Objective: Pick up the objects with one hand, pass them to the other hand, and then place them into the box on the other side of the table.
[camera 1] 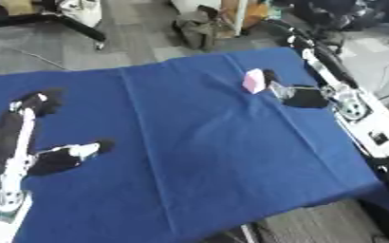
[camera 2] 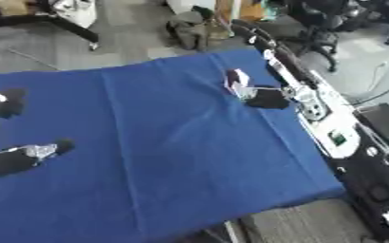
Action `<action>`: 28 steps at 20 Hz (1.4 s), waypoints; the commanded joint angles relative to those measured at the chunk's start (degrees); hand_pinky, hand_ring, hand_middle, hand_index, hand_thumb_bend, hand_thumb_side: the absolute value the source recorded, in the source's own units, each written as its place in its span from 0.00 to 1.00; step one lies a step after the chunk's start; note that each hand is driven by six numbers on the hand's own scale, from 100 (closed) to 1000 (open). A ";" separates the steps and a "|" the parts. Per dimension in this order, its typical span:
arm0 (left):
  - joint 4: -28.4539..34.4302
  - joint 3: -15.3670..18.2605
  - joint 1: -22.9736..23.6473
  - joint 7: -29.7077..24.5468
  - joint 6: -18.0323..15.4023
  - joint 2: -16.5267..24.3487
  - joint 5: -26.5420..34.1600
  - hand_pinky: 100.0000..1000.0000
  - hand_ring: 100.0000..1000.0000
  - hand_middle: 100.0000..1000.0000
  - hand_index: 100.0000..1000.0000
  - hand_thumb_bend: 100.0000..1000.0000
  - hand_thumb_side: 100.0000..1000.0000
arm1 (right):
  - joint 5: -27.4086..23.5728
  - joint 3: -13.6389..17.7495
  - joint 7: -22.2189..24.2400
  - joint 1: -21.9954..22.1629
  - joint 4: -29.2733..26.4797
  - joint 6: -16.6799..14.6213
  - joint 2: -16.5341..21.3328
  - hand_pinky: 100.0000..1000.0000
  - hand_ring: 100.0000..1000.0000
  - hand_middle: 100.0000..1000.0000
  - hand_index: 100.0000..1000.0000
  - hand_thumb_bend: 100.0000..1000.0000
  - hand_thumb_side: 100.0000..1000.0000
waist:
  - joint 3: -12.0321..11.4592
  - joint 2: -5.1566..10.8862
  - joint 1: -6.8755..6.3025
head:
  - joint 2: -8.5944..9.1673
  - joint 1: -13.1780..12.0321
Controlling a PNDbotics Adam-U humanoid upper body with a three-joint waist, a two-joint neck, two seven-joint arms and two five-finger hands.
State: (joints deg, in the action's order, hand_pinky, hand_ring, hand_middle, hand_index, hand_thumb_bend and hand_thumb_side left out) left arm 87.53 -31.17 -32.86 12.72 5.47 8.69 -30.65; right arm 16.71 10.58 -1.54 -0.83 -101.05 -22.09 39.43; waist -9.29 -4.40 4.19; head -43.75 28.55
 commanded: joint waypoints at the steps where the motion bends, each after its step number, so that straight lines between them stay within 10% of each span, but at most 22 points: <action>1: 5.97 -1.44 0.61 -2.81 -3.20 -2.56 3.19 0.62 0.57 0.54 0.76 1.00 0.58 | -3.30 3.25 0.09 -1.07 4.38 3.10 3.61 0.90 0.97 1.00 1.00 0.00 0.36 | -0.92 -0.17 0.36 | 0.74 3.34; 6: 13.44 -3.75 4.38 -7.40 -7.10 -2.91 7.78 0.62 0.56 0.53 0.74 1.00 0.60 | -7.78 5.64 -0.15 -2.63 11.84 7.69 4.58 0.90 0.97 1.00 1.00 0.00 0.35 | -3.54 -1.73 1.22 | 2.19 5.75; 14: 23.20 -3.82 4.40 -14.07 -1.45 -0.92 14.56 0.62 0.56 0.52 0.73 1.00 0.60 | -10.11 4.16 -1.79 -8.20 22.86 14.15 5.91 0.90 0.97 1.00 1.00 0.00 0.33 | -6.54 -3.06 1.61 | 3.36 5.73; 28: 27.06 -1.51 2.65 -18.03 2.25 1.09 26.63 0.62 0.55 0.51 0.70 1.00 0.62 | -12.18 1.39 -3.00 -13.27 42.48 4.40 6.80 0.90 0.97 0.99 1.00 0.00 0.32 | -8.23 -3.70 1.85 | 3.41 10.87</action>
State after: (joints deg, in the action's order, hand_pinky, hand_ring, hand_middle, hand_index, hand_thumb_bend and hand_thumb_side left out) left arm 113.39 -33.26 -29.30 -5.01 7.86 9.21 -5.25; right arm 4.90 11.81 -4.24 -13.52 -59.78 -16.67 42.82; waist -17.61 -8.63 6.11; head -40.64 38.59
